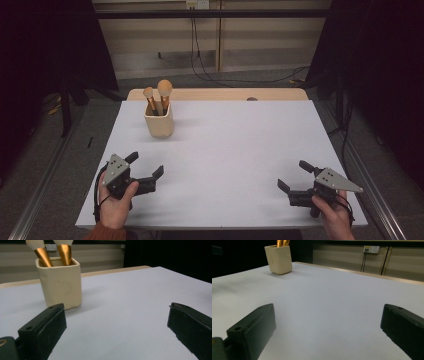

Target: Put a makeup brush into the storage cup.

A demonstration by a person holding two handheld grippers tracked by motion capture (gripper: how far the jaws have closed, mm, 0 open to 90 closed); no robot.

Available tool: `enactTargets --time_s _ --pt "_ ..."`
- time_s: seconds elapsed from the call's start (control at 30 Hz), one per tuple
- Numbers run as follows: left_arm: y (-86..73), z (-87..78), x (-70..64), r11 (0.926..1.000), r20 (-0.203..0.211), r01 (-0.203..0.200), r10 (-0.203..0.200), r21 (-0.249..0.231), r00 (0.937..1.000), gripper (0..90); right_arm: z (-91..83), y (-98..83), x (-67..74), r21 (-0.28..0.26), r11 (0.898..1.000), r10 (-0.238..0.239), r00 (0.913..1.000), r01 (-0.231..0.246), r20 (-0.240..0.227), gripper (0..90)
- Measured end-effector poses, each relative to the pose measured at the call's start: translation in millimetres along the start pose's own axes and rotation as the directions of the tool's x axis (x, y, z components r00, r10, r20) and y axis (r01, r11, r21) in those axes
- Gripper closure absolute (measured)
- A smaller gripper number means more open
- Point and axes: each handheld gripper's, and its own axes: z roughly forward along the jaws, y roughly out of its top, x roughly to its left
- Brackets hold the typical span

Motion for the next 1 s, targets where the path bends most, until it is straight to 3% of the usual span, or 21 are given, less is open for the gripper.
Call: enactTargets --time_s 0.17,0.4,0.7,1.0 --pt "-6.3 -4.8 -0.1 0.9999 0.023 0.006 -0.005 -0.014 0.9997 2.0 -1.1 -0.4 1.2 0.0 1.0 0.002 1.0 -0.002 0.004 0.0" --pt "-9.7 -16.2 -3.2 0.9989 0.001 -0.007 0.007 -0.046 1.0 2.0 -5.1 -0.8 0.8 -0.002 1.0 0.005 0.9999 -0.005 0.015 0.0" --pt "-17.5 -15.1 -5.8 0.9989 0.008 -0.003 0.004 -0.047 1.0 2.0 -11.2 -1.6 -3.0 -0.013 1.0 0.013 0.999 -0.013 0.043 0.0" --pt "-18.6 -16.9 -3.9 0.9992 0.005 -0.015 0.015 -0.036 0.9999 1.9 -9.9 -2.3 -4.1 -0.003 1.0 0.02 0.999 -0.02 0.039 0.0"
